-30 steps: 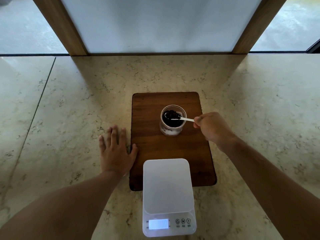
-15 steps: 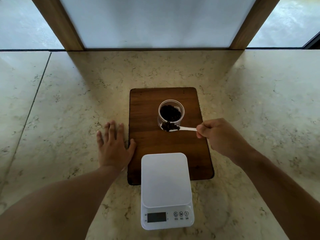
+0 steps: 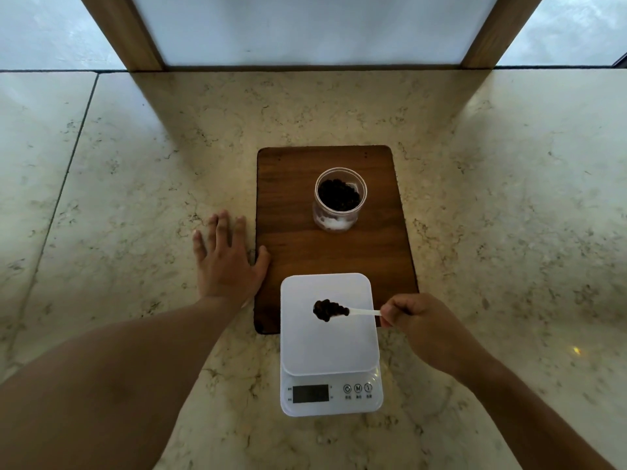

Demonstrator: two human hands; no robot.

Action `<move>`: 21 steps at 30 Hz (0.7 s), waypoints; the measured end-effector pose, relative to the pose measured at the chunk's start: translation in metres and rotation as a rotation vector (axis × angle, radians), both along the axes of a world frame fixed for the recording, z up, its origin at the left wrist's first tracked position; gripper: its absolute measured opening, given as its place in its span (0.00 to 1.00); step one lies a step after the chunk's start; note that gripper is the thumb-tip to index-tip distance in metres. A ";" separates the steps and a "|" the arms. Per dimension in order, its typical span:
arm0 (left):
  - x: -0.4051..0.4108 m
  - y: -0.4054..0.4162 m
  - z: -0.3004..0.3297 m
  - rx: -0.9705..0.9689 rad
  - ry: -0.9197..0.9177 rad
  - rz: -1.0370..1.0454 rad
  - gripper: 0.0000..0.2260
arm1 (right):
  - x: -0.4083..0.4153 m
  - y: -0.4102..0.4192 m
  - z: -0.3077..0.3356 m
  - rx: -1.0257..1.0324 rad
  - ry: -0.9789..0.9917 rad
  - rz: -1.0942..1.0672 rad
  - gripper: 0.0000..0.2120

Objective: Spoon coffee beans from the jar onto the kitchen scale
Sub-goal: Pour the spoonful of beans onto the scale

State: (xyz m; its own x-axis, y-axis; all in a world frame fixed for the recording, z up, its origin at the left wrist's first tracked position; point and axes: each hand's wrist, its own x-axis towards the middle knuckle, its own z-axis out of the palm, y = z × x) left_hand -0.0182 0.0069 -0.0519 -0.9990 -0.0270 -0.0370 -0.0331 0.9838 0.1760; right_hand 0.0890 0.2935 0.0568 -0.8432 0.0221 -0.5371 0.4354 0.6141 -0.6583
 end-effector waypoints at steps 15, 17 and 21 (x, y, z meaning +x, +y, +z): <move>0.002 0.001 0.001 0.012 0.006 0.005 0.34 | 0.026 0.002 -0.022 0.074 0.402 0.043 0.08; 0.002 0.001 0.001 0.010 0.000 0.006 0.33 | 0.025 0.002 -0.022 0.102 0.482 0.033 0.07; 0.001 0.001 0.001 -0.001 -0.011 0.001 0.33 | 0.017 0.002 -0.015 0.117 0.573 -0.026 0.08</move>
